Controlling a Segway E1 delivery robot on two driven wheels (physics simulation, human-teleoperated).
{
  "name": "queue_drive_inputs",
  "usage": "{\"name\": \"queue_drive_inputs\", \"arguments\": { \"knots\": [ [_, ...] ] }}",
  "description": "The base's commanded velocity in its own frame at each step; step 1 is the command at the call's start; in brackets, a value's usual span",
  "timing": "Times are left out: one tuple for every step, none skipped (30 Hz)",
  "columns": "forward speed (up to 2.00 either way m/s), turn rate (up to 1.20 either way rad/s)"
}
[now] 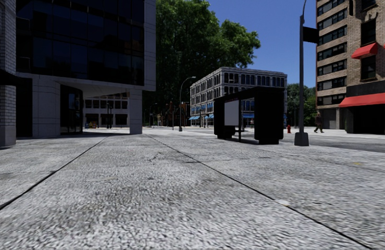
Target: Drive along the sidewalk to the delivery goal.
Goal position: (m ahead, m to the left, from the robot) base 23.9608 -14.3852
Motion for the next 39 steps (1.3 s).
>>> {"name": "queue_drive_inputs", "arguments": {
  "knots": [
    [2.00, 0.00],
    [2.00, 0.00],
    [2.00, 0.00],
    [2.00, 0.00],
    [2.00, 0.00],
    [2.00, 0.00],
    [2.00, 0.00],
    [2.00, 0.00],
    [2.00, 0.00],
    [2.00, 0.00],
    [2.00, 0.00],
    [2.00, 0.00],
    [2.00, 0.00],
    [2.00, 0.00],
    [2.00, 0.00],
    [2.00, 0.00],
    [2.00, 0.00],
    [2.00, 0.00],
    [2.00, 0.00],
    [2.00, 0.00],
    [2.00, 0.00],
    [2.00, 0.00],
    [2.00, 0.08],
    [2.00, 0.08],
    [2.00, 0.14],
    [2.00, 0.18],
    [2.00, 0.18],
    [2.00, 0.23],
    [2.00, 0.25],
    [2.00, 0.25],
    [2.00, 0.25],
    [2.00, 0.25],
    [2.00, 0.25],
    [2.00, 0.25],
    [2.00, 0.25],
    [2.00, 0.25],
    [2.00, 0.25],
    [2.00, 0.25],
    [2.00, 0.25]
  ]
}}
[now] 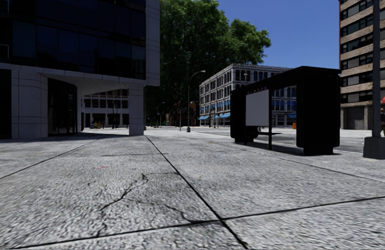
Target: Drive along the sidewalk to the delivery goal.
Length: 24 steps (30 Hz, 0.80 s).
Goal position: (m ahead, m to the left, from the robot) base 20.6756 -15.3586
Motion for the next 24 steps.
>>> {"name": "queue_drive_inputs", "arguments": {
  "knots": [
    [2.00, 0.25],
    [2.00, 0.25],
    [2.00, 0.25],
    [2.00, 0.25],
    [2.00, 0.25],
    [2.00, 0.25],
    [2.00, 0.25],
    [2.00, 0.25],
    [2.00, 0.25],
    [2.00, 0.25],
    [2.00, 0.25],
    [2.00, 0.25],
    [2.00, 0.25],
    [2.00, 0.25],
    [2.00, 0.25],
    [2.00, 0.25],
    [2.00, 0.25],
    [2.00, 0.25],
    [2.00, 0.25],
    [2.00, 0.25],
    [2.00, 0.25],
    [2.00, 0.25],
    [2.00, 0.25],
    [2.00, 0.25]
  ]
}}
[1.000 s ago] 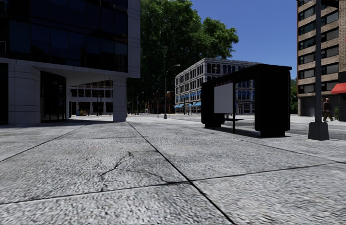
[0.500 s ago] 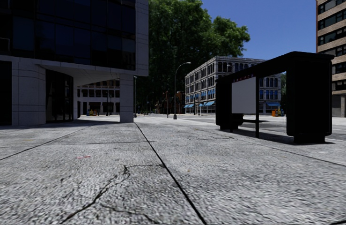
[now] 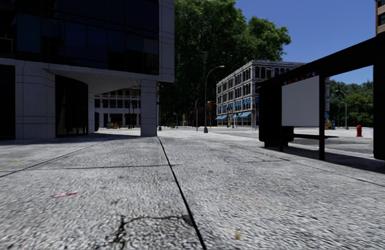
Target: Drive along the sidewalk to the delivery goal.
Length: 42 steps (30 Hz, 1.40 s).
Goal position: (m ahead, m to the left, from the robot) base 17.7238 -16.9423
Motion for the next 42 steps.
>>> {"name": "queue_drive_inputs", "arguments": {
  "knots": [
    [2.00, 0.25],
    [2.00, 0.25],
    [2.00, 0.25],
    [2.00, 0.23],
    [2.00, 0.23],
    [2.00, 0.16],
    [2.00, 0.09],
    [2.00, 0.09],
    [2.00, 0.05],
    [2.00, 0.04],
    [2.00, 0.03],
    [2.00, 0.03],
    [2.00, 0.03],
    [2.00, 0.02],
    [2.00, 0.00],
    [2.00, 0.00],
    [2.00, 0.00],
    [2.00, 0.00],
    [2.00, 0.00],
    [2.00, 0.00],
    [2.00, 0.00],
    [2.00, 0.00],
    [2.00, 0.00],
    [2.00, 0.00],
    [2.00, 0.02],
    [2.00, 0.09],
    [2.00, 0.09],
    [2.00, 0.13],
    [2.00, 0.16],
    [2.00, 0.18],
    [2.00, 0.18],
    [2.00, 0.19],
    [2.00, 0.19],
    [2.00, 0.19],
    [2.00, 0.19],
    [2.00, 0.18],
    [2.00, 0.10],
    [2.00, 0.01],
    [2.00, 0.01],
    [2.00, 0.00],
    [2.00, 0.00],
    [2.00, 0.00]
  ]
}}
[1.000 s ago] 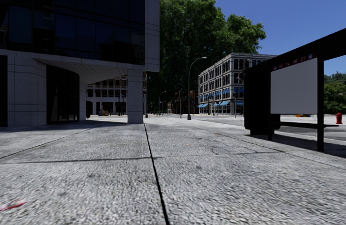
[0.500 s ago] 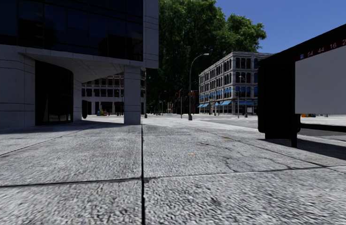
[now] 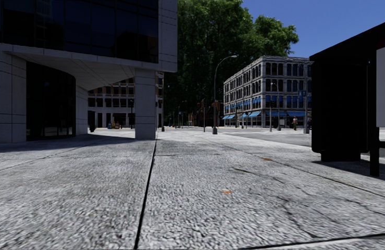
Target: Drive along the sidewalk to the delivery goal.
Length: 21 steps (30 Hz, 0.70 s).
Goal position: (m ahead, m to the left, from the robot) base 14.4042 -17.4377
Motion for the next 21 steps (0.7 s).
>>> {"name": "queue_drive_inputs", "arguments": {
  "knots": [
    [2.00, 0.00],
    [2.00, 0.00],
    [2.00, 0.00],
    [2.00, 0.00],
    [2.00, 0.00],
    [2.00, 0.00],
    [2.00, 0.00],
    [2.00, 0.00],
    [2.00, 0.00],
    [2.00, 0.00],
    [2.00, 0.00],
    [2.00, 0.00],
    [2.00, 0.00],
    [2.00, 0.00],
    [2.00, 0.00],
    [2.00, 0.00],
    [2.00, 0.00],
    [2.00, 0.00],
    [2.00, 0.00],
    [2.00, 0.00],
    [2.00, 0.00]
  ]
}}
